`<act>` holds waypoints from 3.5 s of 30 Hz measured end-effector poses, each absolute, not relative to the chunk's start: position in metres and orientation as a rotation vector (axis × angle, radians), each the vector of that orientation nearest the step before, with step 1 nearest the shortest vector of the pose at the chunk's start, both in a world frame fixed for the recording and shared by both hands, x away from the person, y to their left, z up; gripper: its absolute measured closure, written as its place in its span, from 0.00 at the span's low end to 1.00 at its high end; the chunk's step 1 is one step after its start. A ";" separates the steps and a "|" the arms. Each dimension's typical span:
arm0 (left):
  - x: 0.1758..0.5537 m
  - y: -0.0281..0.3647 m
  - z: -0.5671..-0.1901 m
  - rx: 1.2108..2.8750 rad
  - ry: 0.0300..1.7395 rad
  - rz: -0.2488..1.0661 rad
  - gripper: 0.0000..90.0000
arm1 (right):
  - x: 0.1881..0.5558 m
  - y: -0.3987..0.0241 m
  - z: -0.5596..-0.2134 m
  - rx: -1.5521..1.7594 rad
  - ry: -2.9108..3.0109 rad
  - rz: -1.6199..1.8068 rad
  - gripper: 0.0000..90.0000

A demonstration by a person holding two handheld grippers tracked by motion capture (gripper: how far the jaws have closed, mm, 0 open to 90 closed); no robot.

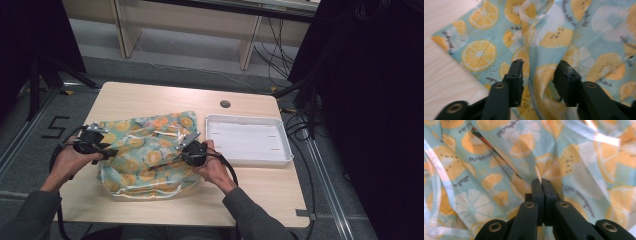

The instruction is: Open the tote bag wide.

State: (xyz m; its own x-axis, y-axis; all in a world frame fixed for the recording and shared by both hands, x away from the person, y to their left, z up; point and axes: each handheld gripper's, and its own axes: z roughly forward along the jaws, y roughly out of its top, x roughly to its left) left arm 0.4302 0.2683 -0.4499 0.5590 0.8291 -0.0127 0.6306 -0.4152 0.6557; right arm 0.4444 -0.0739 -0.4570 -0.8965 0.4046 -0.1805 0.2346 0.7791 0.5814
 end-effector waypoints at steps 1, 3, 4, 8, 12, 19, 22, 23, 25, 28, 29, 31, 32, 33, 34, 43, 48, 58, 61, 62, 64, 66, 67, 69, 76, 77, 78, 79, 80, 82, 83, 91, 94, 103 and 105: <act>0.426 0.268 -0.443 2.163 1.175 0.426 0.59 | 0.444 -0.075 -0.455 0.503 2.675 0.836 1.00; 0.413 0.267 -0.422 2.192 1.155 0.437 0.47 | 0.444 -0.077 -0.449 0.512 2.701 0.881 1.00; 0.408 0.265 -0.416 2.188 1.127 0.450 0.46 | 0.443 -0.078 -0.445 0.511 2.688 0.887 1.00; 0.385 0.247 -0.399 2.255 0.960 0.488 0.46 | 0.436 -0.080 -0.435 0.579 2.675 0.959 1.00; 0.382 0.215 -0.425 2.352 0.841 0.517 0.41 | 0.435 -0.082 -0.430 0.540 2.672 1.020 1.00; 0.396 0.212 -0.461 2.405 0.889 0.669 0.38 | 0.430 -0.084 -0.422 0.538 2.699 1.099 1.00; 0.397 0.213 -0.467 2.408 0.794 0.668 0.83 | 0.426 -0.084 -0.418 0.540 2.705 1.107 1.00; 0.394 0.212 -0.466 2.436 0.796 0.663 0.90 | 0.426 -0.085 -0.416 0.517 2.715 1.101 1.00; 0.391 0.215 -0.458 2.446 0.786 0.659 0.99 | 0.425 -0.085 -0.413 0.508 2.724 1.142 1.00; 0.384 0.221 -0.441 2.435 0.773 0.630 1.00 | 0.419 -0.086 -0.406 0.493 2.737 1.168 1.00; 0.381 0.223 -0.435 2.422 0.770 0.627 1.00 | 0.417 -0.086 -0.404 0.493 2.731 1.187 1.00; 0.375 0.228 -0.422 2.425 0.745 0.603 1.00 | 0.412 -0.088 -0.397 0.471 2.734 1.217 1.00; 0.372 0.229 -0.419 2.398 0.760 0.599 1.00 | 0.410 -0.089 -0.394 0.463 2.731 1.230 1.00; 0.368 0.231 -0.412 2.375 0.756 0.589 1.00 | 0.408 -0.089 -0.391 0.460 2.730 1.237 1.00; 0.365 0.232 -0.406 2.365 0.748 0.580 1.00 | 0.406 -0.091 -0.387 0.451 2.726 1.266 1.00; 0.375 0.237 -0.357 2.261 0.740 0.602 1.00 | 0.417 -0.106 -0.367 0.508 2.635 1.362 1.00; 0.417 0.232 -0.376 2.237 0.823 0.587 1.00 | 0.451 -0.101 -0.383 0.640 2.568 1.251 1.00; 0.454 0.217 -0.453 2.338 0.930 0.506 1.00 | 0.485 -0.087 -0.439 0.711 2.601 0.947 1.00; 0.456 0.219 -0.454 2.372 0.919 0.512 1.00 | 0.481 -0.089 -0.436 0.744 2.583 0.921 0.88; 0.455 0.219 -0.454 2.357 0.935 0.506 1.00 | 0.477 -0.090 -0.430 0.749 2.583 0.943 0.84; 0.454 0.221 -0.452 2.337 0.953 0.493 1.00 | 0.464 -0.096 -0.415 0.722 2.567 0.996 0.75; 0.454 0.222 -0.451 2.313 0.960 0.503 1.00 | 0.449 -0.104 -0.402 0.709 2.569 1.005 0.67; 0.452 0.222 -0.451 2.313 0.975 0.488 1.00 | 0.443 -0.109 -0.397 0.719 2.566 0.987 0.65; 0.452 0.223 -0.450 2.308 0.967 0.500 1.00 | 0.432 -0.117 -0.394 0.793 2.528 1.012 0.64; 0.453 0.226 -0.449 2.303 0.969 0.495 1.00 | 0.426 -0.125 -0.418 0.957 2.622 0.992 0.91; 0.452 0.226 -0.450 2.279 0.989 0.488 1.00 | 0.428 -0.127 -0.420 0.941 2.650 0.966 0.98; 0.452 0.228 -0.449 2.292 0.985 0.496 1.00 | 0.431 -0.131 -0.424 0.963 2.650 0.955 1.00; 0.452 0.228 -0.449 2.264 0.999 0.489 1.00 | 0.433 -0.135 -0.425 0.982 2.644 0.947 1.00; 0.453 0.229 -0.449 2.261 0.984 0.484 1.00 | 0.436 -0.140 -0.426 0.971 2.624 0.944 1.00; 0.453 0.227 -0.449 2.251 0.991 0.470 1.00 | 0.439 -0.148 -0.424 0.975 2.619 0.944 1.00; 0.453 0.225 -0.450 2.271 0.960 0.488 1.00 | 0.441 -0.151 -0.425 0.966 2.613 0.928 1.00; 0.454 0.218 -0.465 2.358 0.963 0.486 1.00 | 0.445 -0.138 -0.467 0.905 2.701 0.721 1.00; 0.453 0.218 -0.466 2.355 0.966 0.476 1.00 | 0.443 -0.127 -0.473 0.863 2.736 0.645 0.98; 0.451 0.219 -0.460 2.307 0.964 0.476 1.00 | 0.417 -0.134 -0.408 0.777 2.609 1.046 0.79; 0.450 0.219 -0.460 2.303 0.978 0.473 1.00 | 0.408 -0.125 -0.406 0.721 2.675 1.042 0.74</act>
